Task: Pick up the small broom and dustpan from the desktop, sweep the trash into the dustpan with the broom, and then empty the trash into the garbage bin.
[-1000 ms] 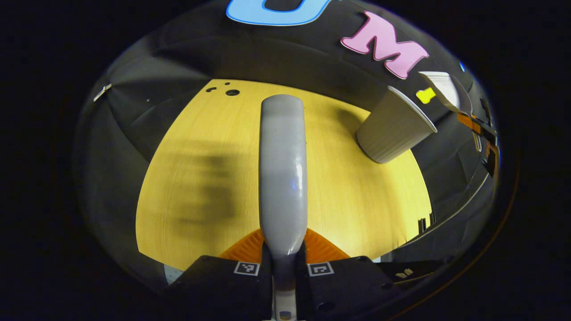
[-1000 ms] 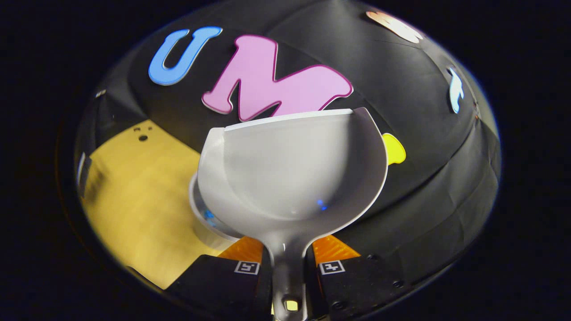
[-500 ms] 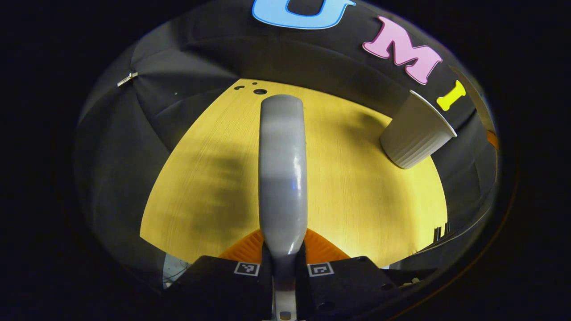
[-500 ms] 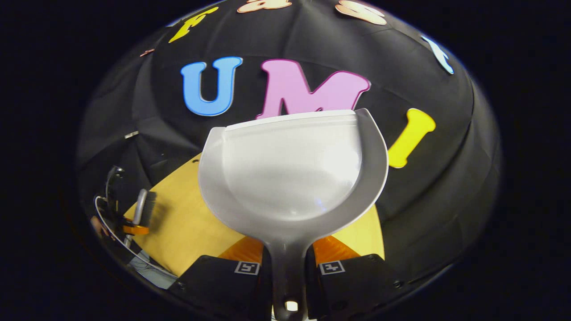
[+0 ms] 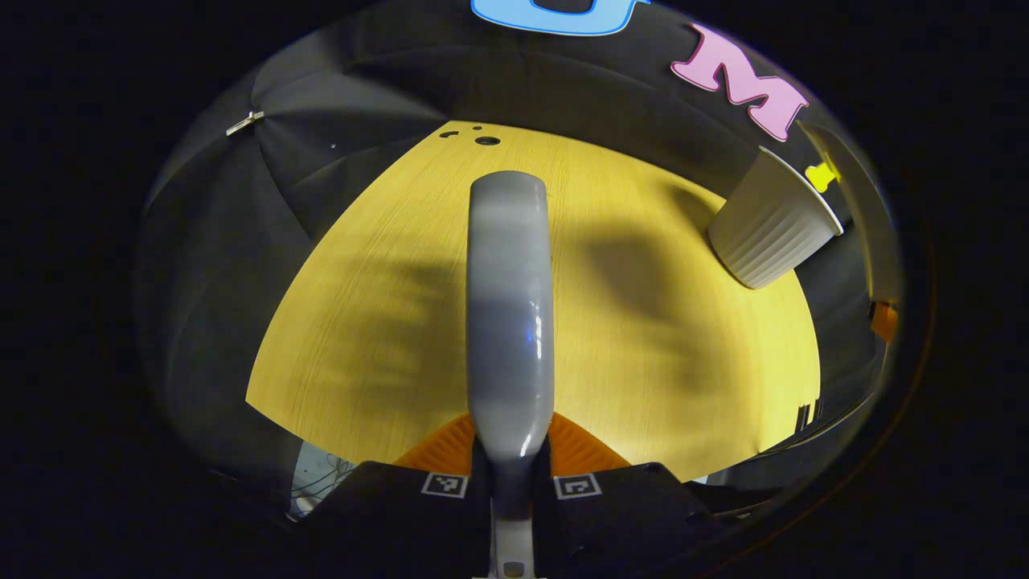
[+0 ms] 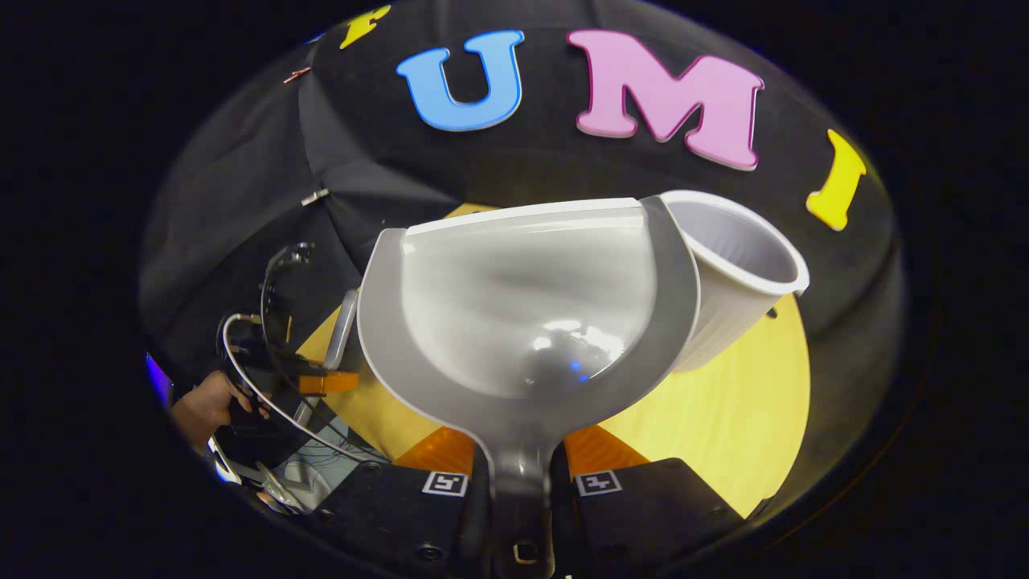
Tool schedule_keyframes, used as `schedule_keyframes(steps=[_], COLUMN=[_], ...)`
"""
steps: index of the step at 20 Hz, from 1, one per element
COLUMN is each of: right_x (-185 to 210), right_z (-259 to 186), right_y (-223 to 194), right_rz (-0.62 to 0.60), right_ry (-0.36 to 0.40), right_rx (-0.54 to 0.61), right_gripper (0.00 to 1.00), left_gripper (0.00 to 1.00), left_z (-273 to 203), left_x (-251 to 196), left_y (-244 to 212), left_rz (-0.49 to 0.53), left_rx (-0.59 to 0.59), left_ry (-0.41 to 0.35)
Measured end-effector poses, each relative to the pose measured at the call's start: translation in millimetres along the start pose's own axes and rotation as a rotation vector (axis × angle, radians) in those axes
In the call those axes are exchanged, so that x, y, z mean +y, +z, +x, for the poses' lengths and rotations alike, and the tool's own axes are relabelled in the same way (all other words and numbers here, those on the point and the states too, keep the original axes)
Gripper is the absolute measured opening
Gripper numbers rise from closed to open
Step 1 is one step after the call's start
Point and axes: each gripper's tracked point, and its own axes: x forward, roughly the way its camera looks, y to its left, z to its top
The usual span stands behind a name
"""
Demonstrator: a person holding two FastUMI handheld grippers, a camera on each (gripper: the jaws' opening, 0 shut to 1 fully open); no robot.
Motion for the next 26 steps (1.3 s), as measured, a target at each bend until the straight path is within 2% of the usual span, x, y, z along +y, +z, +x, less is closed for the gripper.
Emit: schedule_keyframes(steps=[2,5,10,11,13,15,17,18,19,21,22,24,25,26], right_x=[-7,-14,-19,-20,-19,-21,-23,-23,-22,-15,-12,-5,-3,1], right_z=[9,41,81,88,98,103,108,111,113,115,117,115,114,114], right_y=[-22,-62,-102,-108,-123,-126,-132,-135,-136,-134,-134,-131,-130,-129], right_rz=[0.041,0.068,0.150,0.171,0.213,0.245,0.267,0.274,0.278,0.295,0.306,0.322,0.324,0.328], right_ry=[0.026,0.016,0.000,-0.005,-0.006,-0.024,-0.051,-0.058,-0.060,-0.044,-0.041,-0.022,-0.013,0.004], right_rx=[0.091,0.191,0.261,0.272,0.311,0.319,0.330,0.334,0.336,0.332,0.331,0.330,0.329,0.327], right_gripper=[0.34,0.34,0.34,0.34,0.34,0.34,0.35,0.43,0.36,0.38,0.39,0.50,0.51,0.65], left_gripper=[0.25,0.24,0.25,0.28,0.25,0.28,0.25,0.22,0.29,0.23,0.31,0.28,0.30,0.31], left_z=[9,24,45,49,57,65,69,73,74,78,79,79,76,75], left_x=[2,4,6,5,4,-3,-3,-4,-5,-5,-4,-5,-5,-3], left_y=[-6,-9,-16,-17,-16,-15,-7,-6,-3,2,3,1,2,4], left_rz=[0.021,0.058,0.106,0.117,0.139,0.147,0.170,0.194,0.216,0.244,0.255,0.267,0.272,0.278], left_rx=[0.029,0.077,0.149,0.160,0.168,0.187,0.185,0.197,0.206,0.220,0.226,0.236,0.235,0.229], left_ry=[0.007,0.019,0.019,0.021,0.033,0.024,0.028,0.035,0.047,0.064,0.074,0.088,0.093,0.102])
